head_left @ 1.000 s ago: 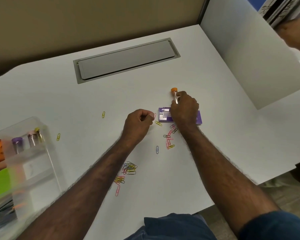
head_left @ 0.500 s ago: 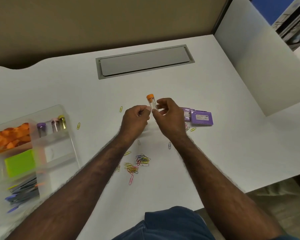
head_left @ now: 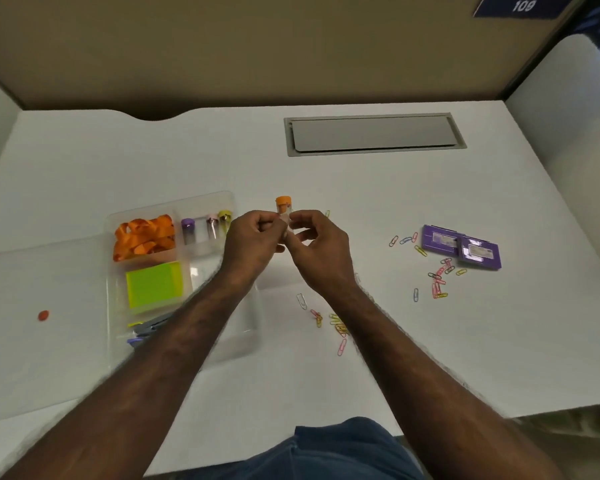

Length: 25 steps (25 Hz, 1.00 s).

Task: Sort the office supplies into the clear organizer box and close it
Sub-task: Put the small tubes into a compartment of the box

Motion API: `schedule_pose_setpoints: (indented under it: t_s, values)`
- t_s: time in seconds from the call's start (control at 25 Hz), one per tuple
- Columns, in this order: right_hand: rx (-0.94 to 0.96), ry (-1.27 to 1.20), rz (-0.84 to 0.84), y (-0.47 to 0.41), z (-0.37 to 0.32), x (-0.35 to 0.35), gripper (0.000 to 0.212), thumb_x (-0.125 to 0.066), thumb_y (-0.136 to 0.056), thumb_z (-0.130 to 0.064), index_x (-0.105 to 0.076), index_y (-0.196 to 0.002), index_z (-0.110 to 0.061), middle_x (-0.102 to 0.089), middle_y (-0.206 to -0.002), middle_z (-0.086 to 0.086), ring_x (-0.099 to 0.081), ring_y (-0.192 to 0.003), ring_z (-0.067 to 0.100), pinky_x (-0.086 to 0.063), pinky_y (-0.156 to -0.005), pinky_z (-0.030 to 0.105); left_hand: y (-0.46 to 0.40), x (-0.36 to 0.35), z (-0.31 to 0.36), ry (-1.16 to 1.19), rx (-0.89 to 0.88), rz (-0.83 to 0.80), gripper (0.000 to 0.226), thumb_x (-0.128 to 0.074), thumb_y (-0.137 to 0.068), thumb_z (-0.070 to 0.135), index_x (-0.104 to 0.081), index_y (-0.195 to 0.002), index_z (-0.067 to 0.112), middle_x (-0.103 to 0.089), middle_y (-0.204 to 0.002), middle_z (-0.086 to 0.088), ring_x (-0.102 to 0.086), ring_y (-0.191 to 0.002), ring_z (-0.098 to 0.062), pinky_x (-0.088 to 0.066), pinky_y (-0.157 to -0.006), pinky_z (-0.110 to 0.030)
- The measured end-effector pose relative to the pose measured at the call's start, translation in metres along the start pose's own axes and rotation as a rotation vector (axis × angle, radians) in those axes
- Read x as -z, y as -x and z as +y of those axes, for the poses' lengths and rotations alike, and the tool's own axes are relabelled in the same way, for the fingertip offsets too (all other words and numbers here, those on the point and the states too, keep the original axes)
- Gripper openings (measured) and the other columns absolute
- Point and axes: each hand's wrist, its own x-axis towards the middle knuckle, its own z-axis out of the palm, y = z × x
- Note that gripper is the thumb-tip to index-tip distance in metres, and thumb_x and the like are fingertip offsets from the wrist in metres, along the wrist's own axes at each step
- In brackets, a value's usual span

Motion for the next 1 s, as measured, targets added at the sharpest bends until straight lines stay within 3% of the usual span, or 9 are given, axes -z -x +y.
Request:
schedule_pose_setpoints:
  t_s: [0.24,0.52,0.72,0.84,1.0]
  values:
    - [0.057,0.032,-0.157,-0.003,-0.031,-0.074,0.022,-0.075,-0.093,-0.032,-0.076,-0.114,-0.025,-0.077,-0.107,-0.013,-0.072,-0.084,0.002,-0.054,-0.073,0.014,-0.015,0.081,-0.027,-0.070,0.008,0.076,0.022,-0.062,-0.101,0.022,-0.080,-0.105,0.010,-0.079,-0.093,-0.005,-0.078,-0.082,-0.018,-0.066,-0.083,-0.038]
    - [0.056,0.191,-0.236,-0.025,-0.050,-0.131,0.024,-0.076,-0.092,-0.027,-0.076,-0.115,-0.019,-0.079,-0.104,-0.003,-0.072,-0.086,0.011,-0.059,-0.085,0.034,-0.040,0.132,-0.050,-0.096,0.036,0.051,0.022,-0.062,-0.099,0.018,-0.079,-0.110,0.007,-0.079,-0.096,-0.011,-0.077,-0.090,-0.026,-0.063,-0.090,-0.048]
    - [0.054,0.253,-0.188,-0.028,-0.045,-0.140,0.019,-0.074,-0.092,-0.017,-0.079,-0.110,-0.015,-0.079,-0.104,-0.001,-0.072,-0.087,0.016,-0.058,-0.087,0.036,-0.046,0.146,-0.060,-0.165,-0.024,0.070,0.024,-0.066,-0.097,0.026,-0.079,-0.104,0.007,-0.077,-0.091,-0.011,-0.074,-0.090,-0.032,-0.062,-0.088,-0.050]
    - [0.059,0.252,-0.131,-0.020,-0.038,-0.132,0.019,-0.073,-0.092,-0.016,-0.078,-0.110,-0.018,-0.078,-0.104,-0.005,-0.070,-0.085,0.011,-0.059,-0.086,0.033,-0.044,0.143,-0.062,-0.123,-0.025,0.061,0.030,-0.069,-0.097,0.027,-0.074,-0.119,0.007,-0.078,-0.103,-0.014,-0.074,-0.098,-0.031,-0.061,-0.093,-0.051]
    - [0.030,0.223,-0.039,-0.004,-0.018,-0.098,0.024,-0.074,-0.090,-0.020,-0.076,-0.113,-0.028,-0.072,-0.100,-0.019,-0.069,-0.091,0.002,-0.060,-0.085,0.029,-0.035,0.122,-0.056,-0.070,-0.081,0.001,0.025,-0.068,-0.093,0.035,-0.076,-0.110,0.018,-0.078,-0.101,-0.006,-0.075,-0.095,-0.026,-0.063,-0.090,-0.051]
